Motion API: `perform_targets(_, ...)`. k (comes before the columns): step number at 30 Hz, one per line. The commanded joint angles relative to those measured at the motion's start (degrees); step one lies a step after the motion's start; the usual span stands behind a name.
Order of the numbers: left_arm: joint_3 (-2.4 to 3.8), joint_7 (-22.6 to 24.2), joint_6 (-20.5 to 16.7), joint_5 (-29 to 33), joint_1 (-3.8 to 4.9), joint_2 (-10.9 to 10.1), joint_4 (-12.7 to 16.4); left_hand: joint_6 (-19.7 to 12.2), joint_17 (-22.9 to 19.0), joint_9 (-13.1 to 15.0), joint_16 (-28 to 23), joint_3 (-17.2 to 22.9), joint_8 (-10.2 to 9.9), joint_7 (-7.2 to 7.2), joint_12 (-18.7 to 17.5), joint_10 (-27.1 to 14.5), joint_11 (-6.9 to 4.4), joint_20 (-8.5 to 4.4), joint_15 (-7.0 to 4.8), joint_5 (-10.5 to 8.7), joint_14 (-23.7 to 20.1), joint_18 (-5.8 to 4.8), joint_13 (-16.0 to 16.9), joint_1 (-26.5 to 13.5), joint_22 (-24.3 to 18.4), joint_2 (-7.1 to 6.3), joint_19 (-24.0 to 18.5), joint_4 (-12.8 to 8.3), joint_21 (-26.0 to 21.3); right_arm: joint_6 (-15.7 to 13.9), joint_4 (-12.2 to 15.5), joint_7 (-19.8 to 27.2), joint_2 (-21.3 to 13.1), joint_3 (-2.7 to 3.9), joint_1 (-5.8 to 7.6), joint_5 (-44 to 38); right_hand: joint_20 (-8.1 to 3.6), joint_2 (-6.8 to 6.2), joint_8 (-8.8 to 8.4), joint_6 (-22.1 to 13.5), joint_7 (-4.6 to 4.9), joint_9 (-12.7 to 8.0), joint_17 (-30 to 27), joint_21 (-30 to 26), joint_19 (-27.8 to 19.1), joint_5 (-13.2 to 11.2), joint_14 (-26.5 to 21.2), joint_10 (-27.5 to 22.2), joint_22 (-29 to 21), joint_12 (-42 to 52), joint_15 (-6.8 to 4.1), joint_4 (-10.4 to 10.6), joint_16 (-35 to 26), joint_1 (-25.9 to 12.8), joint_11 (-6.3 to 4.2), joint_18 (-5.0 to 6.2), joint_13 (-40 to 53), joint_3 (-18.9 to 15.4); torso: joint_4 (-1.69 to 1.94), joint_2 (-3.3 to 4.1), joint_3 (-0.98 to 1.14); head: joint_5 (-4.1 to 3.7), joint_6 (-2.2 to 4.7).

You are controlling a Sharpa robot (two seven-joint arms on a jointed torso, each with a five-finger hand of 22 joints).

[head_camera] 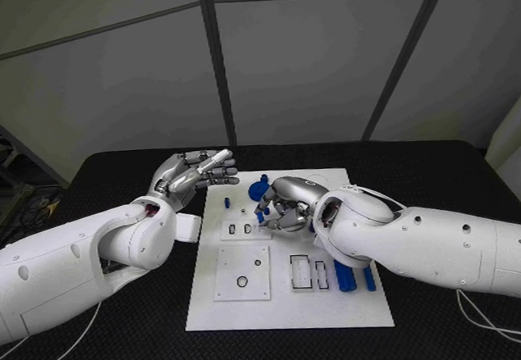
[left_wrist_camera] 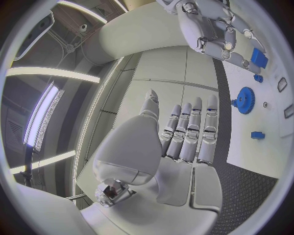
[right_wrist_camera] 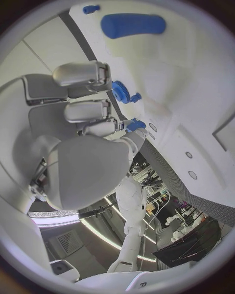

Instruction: Assemble the parts on the task board

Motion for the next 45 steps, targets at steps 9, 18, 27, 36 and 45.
perform_targets(9, 0.06, 0.1, 0.6, 0.0, 0.10, 0.4, -0.1, 0.4, -0.1, -0.1, -0.2, -0.1, -0.3, 0.60, -0.3, 0.6, -0.03, -0.06, 0.27, 0.36, 0.0, -0.27, 0.0, 0.1, -0.1, 0.57, -0.1, -0.4, 0.2, 0.1, -0.4, -4.6, 2.0, -0.28, -1.27, -4.5, -0.54, 0.71, 0.31, 0.5, 0.16, 0.1, 5.5, 0.3, 5.9, 0.6, 3.9, 0.1, 15.1, 0.1, -0.51, -0.5, 0.1, -0.4, -0.36, -0.43, 2.2, 0.0, 0.06, 0.06, 0.07, 0.17, -0.58)
perform_targets(18, 0.06, 0.1, 0.7, 0.0, 0.10, 0.5, -0.2, 0.4, -0.1, -0.1, -0.2, -0.1, -0.3, 0.60, -0.3, 0.6, -0.03, -0.06, 0.27, 0.36, 0.0, -0.27, 0.0, 0.1, -0.1, 0.57, -0.1, -0.4, 0.2, 0.5, -1.3, -5.1, 2.9, -0.30, -1.44, -5.0, -0.55, 0.69, 0.26, 0.5, 0.16, 0.1, 5.5, 0.3, 5.9, 0.6, 3.9, 0.1, 15.1, 0.2, -0.51, -0.5, 0.1, -0.6, -0.35, -0.43, 2.2, 0.0, 0.00, 0.02, 0.01, 0.26, -0.82)
perform_targets(27, 0.06, 0.1, 0.7, 0.0, 0.10, 0.5, -0.1, 0.4, -0.1, -0.1, -0.2, -0.1, -0.3, 0.60, -0.3, 0.6, -0.03, -0.06, 0.27, 0.36, 0.0, -0.27, 0.0, 0.1, -0.1, 0.57, -0.1, -0.4, 0.2, 0.7, -1.8, -5.5, 3.4, -0.31, -1.48, -5.6, -0.56, 0.60, 0.10, 0.4, 0.18, 0.1, 5.5, 0.3, 5.9, 0.7, 3.9, 0.1, 15.1, 0.1, -0.51, -0.6, 0.1, -0.9, -0.34, -0.43, 2.2, -0.1, 0.03, 0.00, 0.00, 0.24, -1.00)
perform_targets(36, 0.06, 0.1, 0.7, 0.0, 0.10, 0.3, -0.1, 0.4, -0.1, -0.1, -0.2, -0.1, -0.3, 0.60, -0.3, 0.6, -0.03, -0.06, 0.27, 0.36, 0.0, -0.27, 0.0, 0.1, -0.1, 0.57, -0.1, -0.4, 0.2, 2.3, -1.8, -6.1, 3.4, -0.31, -1.49, -6.1, -0.50, 0.28, -0.79, -0.6, 0.48, 0.1, 5.3, 0.3, 5.9, 0.7, 3.9, -0.2, 15.1, -0.4, -0.39, -0.9, -0.1, -1.7, -0.13, -0.43, 1.9, -0.1, 0.03, -0.02, 0.01, 0.32, -1.12)
perform_targets(45, 0.06, 0.1, 0.7, 0.0, 0.10, 0.3, -0.1, 0.4, -0.1, -0.1, -0.2, -0.1, -0.3, 0.60, -0.3, 0.6, -0.03, -0.06, 0.27, 0.36, 0.0, -0.27, 0.0, 0.1, -0.1, 0.57, -0.1, -0.4, 0.2, 3.5, -1.6, -6.7, 3.4, -0.31, -1.49, -6.6, -0.39, -0.03, -1.29, -1.4, 0.73, 0.1, 5.2, 0.3, 5.9, 0.7, 3.9, -0.5, 15.1, -0.8, -0.23, -1.1, -0.1, -2.3, 0.07, -0.43, 1.6, -0.2, 0.01, -0.03, 0.02, 0.37, -1.15)
